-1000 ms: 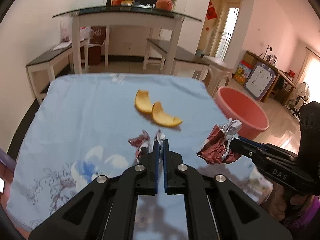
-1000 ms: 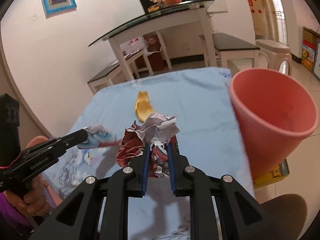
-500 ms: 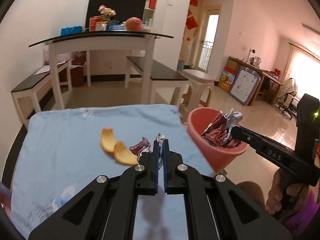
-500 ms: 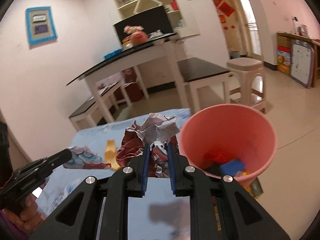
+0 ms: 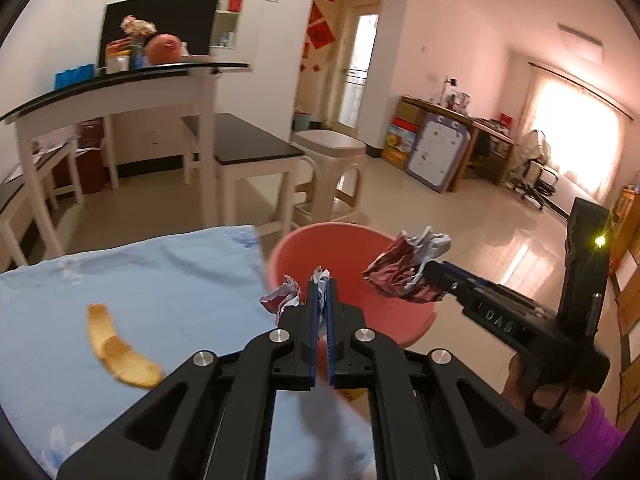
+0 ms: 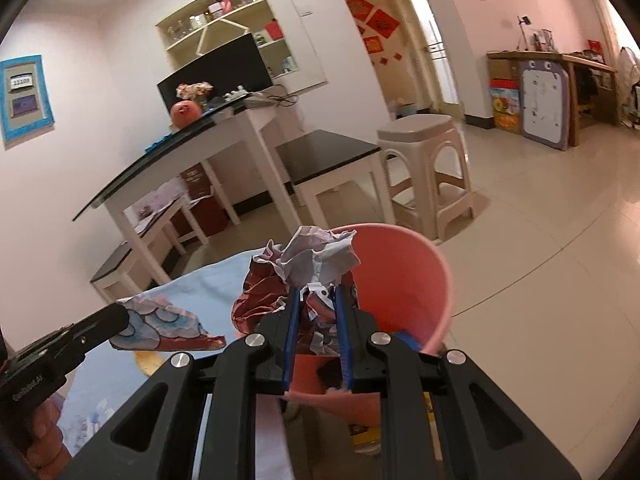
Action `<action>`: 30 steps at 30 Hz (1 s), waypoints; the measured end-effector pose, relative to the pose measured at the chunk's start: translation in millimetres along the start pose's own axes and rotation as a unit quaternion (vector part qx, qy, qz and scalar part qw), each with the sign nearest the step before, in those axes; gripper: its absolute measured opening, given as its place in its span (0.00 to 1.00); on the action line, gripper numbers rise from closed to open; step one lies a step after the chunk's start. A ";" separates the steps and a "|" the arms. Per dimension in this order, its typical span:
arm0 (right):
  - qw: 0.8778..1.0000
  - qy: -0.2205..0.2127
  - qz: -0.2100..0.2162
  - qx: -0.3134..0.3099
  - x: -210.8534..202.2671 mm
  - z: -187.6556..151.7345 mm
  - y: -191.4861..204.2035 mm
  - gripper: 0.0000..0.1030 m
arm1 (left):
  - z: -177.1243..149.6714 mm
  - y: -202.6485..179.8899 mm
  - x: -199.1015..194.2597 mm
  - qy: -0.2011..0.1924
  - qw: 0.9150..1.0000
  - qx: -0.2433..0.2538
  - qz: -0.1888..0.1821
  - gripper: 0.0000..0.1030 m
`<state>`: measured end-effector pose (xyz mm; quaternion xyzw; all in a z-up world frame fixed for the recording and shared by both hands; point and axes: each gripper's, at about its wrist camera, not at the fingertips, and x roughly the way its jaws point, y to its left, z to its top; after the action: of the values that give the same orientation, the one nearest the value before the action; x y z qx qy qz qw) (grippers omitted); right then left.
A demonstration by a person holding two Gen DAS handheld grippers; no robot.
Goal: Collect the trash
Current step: 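Carry both crumpled wrappers with both tools over the pink bucket, then open both tools to drop the crumpled wrappers into the bucket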
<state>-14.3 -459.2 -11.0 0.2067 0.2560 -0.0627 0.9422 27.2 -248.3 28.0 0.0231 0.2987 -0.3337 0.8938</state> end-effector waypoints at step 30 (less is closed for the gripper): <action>0.999 0.035 -0.018 0.038 37.0 -6.8 -37.1 0.23 | -10.4 -7.3 86.2 0.086 0.995 -0.022 -0.037 0.43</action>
<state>6.2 -490.5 -48.4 0.2396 0.2903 -0.0817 0.9229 69.0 -301.7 -26.7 0.0205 0.3821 -0.3566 0.8523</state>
